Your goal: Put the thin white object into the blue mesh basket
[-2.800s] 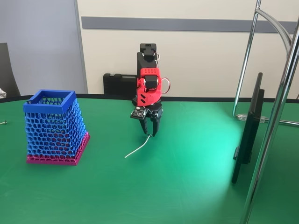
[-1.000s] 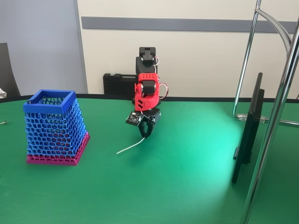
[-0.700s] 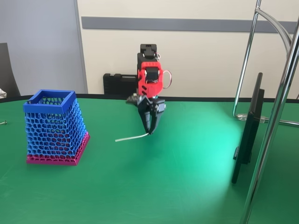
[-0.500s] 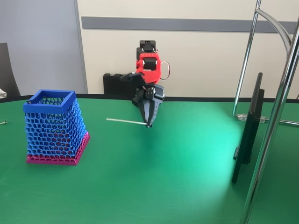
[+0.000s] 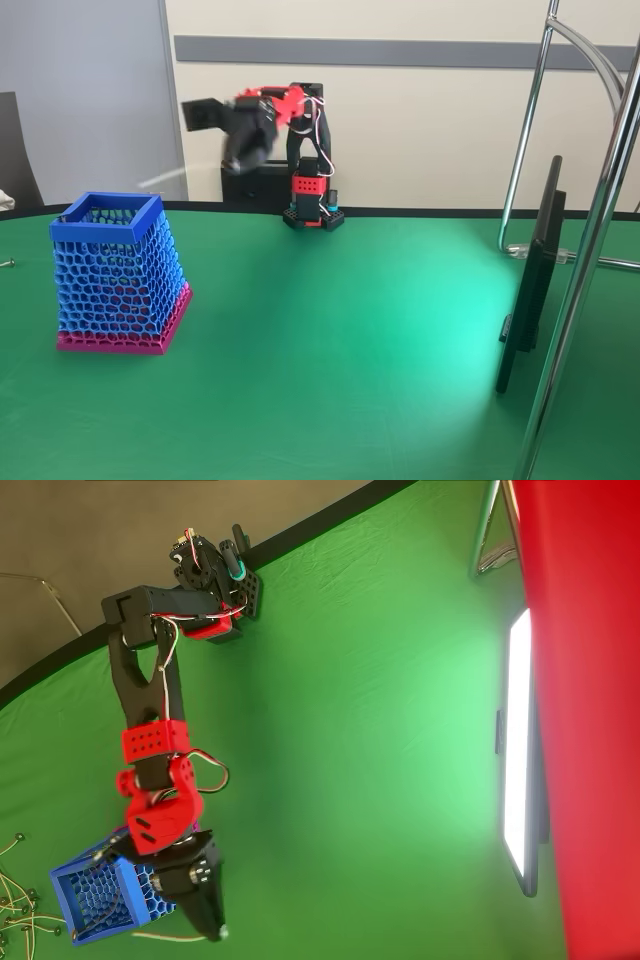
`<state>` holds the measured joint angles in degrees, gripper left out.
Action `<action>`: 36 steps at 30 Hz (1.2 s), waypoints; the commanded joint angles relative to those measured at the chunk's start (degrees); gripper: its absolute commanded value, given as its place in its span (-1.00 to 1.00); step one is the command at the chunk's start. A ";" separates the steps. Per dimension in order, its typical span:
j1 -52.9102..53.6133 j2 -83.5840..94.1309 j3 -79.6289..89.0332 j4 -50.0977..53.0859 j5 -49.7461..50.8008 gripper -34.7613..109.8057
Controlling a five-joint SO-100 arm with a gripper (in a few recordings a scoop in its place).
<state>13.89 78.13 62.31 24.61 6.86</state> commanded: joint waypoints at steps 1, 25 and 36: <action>3.16 -1.05 -7.29 2.99 8.26 -0.51; 20.57 9.49 19.34 -11.87 34.28 -0.36; 27.42 23.29 36.65 -20.92 30.06 -0.30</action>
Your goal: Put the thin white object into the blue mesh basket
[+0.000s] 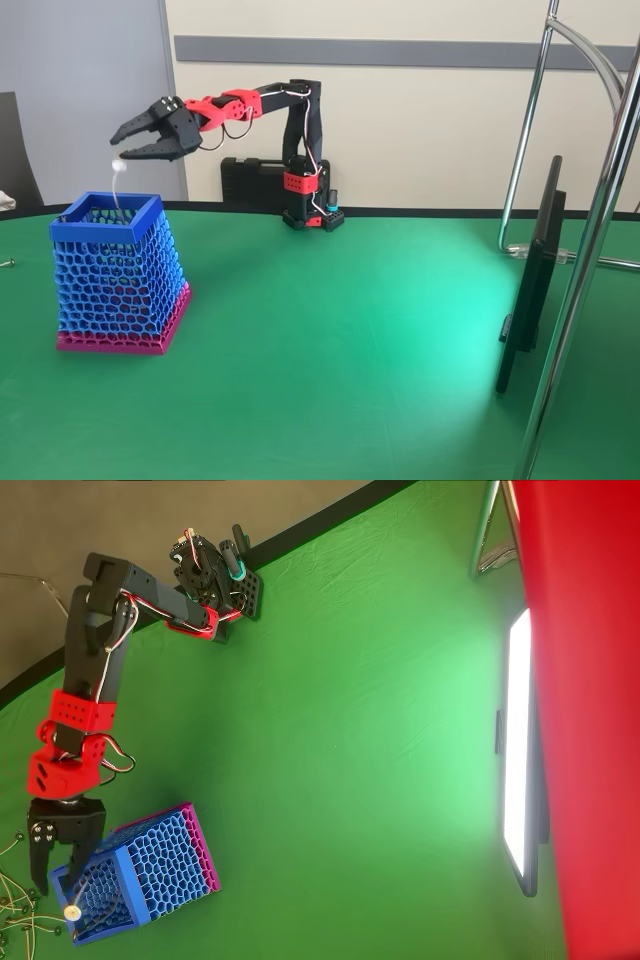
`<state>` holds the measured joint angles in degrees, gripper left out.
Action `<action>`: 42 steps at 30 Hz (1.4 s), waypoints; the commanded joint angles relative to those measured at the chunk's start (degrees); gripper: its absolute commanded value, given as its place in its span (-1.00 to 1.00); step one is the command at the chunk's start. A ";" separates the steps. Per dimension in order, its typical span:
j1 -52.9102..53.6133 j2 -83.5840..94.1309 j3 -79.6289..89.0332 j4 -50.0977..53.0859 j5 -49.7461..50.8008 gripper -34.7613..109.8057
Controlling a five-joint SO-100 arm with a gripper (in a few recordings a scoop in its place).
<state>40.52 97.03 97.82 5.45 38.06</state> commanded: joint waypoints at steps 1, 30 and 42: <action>1.23 5.36 2.55 -2.55 -1.58 -0.30; -25.31 54.93 60.82 -2.99 -38.94 -0.52; -33.93 74.27 75.76 15.73 -42.98 -0.52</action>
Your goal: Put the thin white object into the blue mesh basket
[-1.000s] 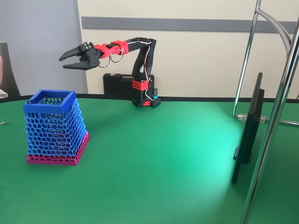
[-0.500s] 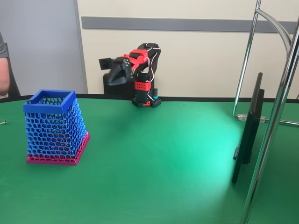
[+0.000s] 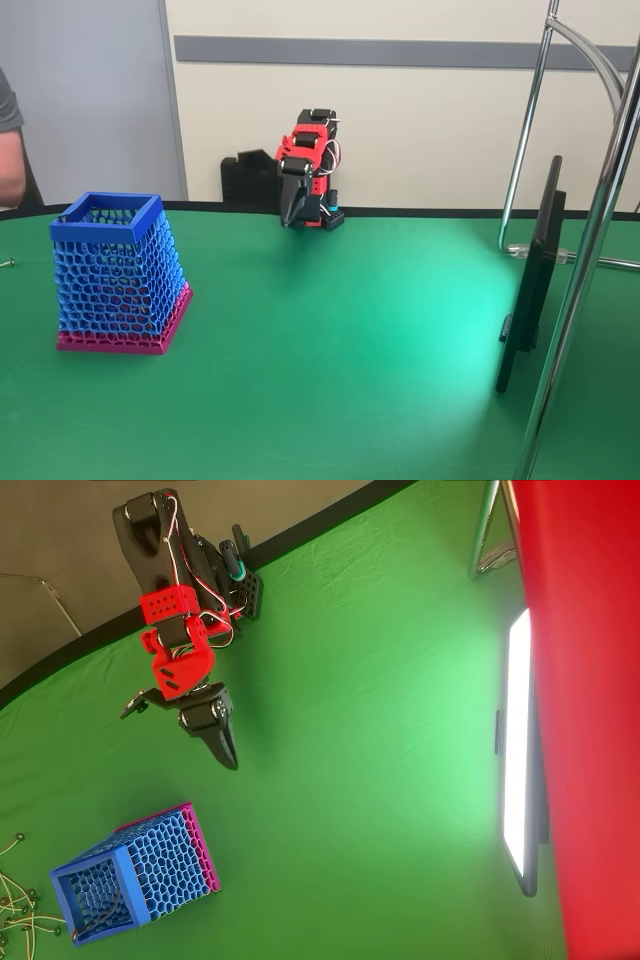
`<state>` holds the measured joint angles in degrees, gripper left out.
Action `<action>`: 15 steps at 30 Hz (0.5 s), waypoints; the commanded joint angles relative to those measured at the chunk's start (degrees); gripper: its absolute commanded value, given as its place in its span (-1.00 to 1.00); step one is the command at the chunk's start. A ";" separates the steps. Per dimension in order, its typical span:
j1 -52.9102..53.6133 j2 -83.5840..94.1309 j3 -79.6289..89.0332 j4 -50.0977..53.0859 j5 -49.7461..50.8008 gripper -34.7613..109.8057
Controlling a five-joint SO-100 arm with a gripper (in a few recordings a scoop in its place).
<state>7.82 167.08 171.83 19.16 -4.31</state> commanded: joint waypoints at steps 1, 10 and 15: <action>-1.76 5.89 2.81 3.08 -0.53 -0.52; -3.25 19.25 4.83 19.34 2.81 -0.51; -4.31 23.47 4.83 27.77 1.32 -0.51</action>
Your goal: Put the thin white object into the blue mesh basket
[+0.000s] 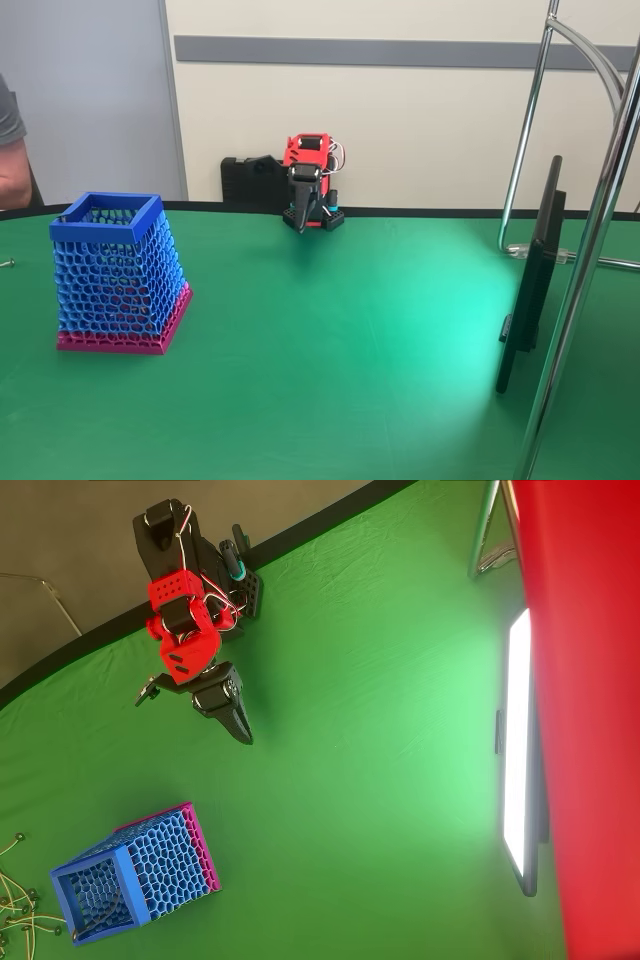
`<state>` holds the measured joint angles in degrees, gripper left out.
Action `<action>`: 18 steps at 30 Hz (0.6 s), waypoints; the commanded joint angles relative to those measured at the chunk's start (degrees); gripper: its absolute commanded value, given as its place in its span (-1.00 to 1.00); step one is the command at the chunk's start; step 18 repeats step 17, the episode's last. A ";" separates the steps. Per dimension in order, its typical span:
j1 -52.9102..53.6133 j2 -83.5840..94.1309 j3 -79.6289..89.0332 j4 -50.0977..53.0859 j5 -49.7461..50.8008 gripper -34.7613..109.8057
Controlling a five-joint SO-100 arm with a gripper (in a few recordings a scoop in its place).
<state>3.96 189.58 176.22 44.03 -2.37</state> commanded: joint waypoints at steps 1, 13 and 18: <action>-0.70 0.88 0.44 3.96 -0.62 -0.51; -1.58 0.97 0.44 4.92 -1.76 -0.51; -1.76 0.97 0.44 5.10 -1.85 -0.51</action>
